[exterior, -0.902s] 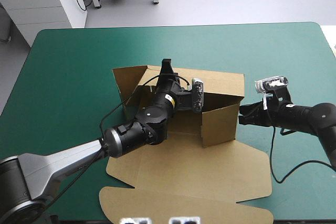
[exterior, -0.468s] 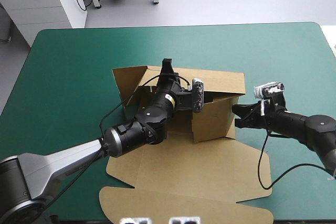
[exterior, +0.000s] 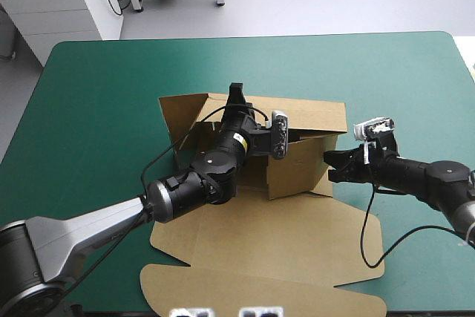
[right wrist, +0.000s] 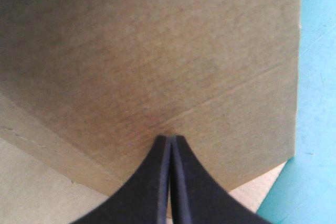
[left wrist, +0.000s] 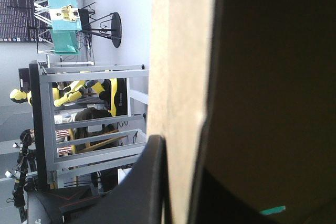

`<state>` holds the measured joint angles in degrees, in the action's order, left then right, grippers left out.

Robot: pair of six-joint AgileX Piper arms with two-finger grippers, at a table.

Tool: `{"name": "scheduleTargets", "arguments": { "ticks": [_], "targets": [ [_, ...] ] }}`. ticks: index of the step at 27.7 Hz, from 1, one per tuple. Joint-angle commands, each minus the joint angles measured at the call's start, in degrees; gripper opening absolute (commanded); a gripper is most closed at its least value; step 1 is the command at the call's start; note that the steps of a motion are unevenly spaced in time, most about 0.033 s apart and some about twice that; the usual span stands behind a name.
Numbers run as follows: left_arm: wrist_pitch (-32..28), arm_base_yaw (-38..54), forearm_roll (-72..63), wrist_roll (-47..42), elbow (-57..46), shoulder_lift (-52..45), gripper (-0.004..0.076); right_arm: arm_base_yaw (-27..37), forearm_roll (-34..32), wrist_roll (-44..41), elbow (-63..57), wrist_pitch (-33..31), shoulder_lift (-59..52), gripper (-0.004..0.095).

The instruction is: Fold the box

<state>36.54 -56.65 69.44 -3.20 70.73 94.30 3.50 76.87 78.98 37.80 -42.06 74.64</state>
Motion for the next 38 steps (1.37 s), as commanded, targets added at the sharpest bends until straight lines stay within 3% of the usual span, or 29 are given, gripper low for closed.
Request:
{"name": "scheduleTargets", "arguments": {
  "ticks": [1,6,12,17,23,27,33,38],
  "targets": [
    [-1.5,-0.5,-3.4,-0.7,0.8,-1.4,-0.0008,-0.4,3.9,0.9,1.2,-1.9,-1.0,-0.0018],
    [-1.3,-0.5,-3.4,-0.7,0.8,-1.4,-0.0008,-0.4,3.1,-1.6,1.2,-1.6,-2.3,-0.0017],
    [0.7,-0.5,-3.4,-0.7,0.8,-1.4,-0.0008,0.0,-2.9,-11.1,1.2,6.6,-9.8,-0.0012],
    [1.6,-0.5,-3.4,-0.7,0.8,-1.4,-0.0008,0.0,-14.8,-24.1,2.3,14.7,-17.0,-0.0012],
    [1.6,-0.5,-3.4,-0.7,0.8,-1.4,-0.0008,0.0,-35.8,-42.4,8.9,15.1,-18.4,-0.0012],
    [1.6,-0.5,-3.4,-0.7,0.8,-1.4,-0.0008,0.0,-44.4,-49.5,14.6,15.5,-18.4,-0.0014],
    [1.6,-0.5,-3.4,-0.7,0.8,-1.4,-0.0008,0.0,-47.1,-51.9,19.5,10.4,-14.9,-0.0014],
    [1.6,-0.5,-3.4,-1.0,0.8,-1.4,-0.0008,0.0,-41.8,-48.8,19.5,4.4,-7.1,-0.0014]
  ]
}}
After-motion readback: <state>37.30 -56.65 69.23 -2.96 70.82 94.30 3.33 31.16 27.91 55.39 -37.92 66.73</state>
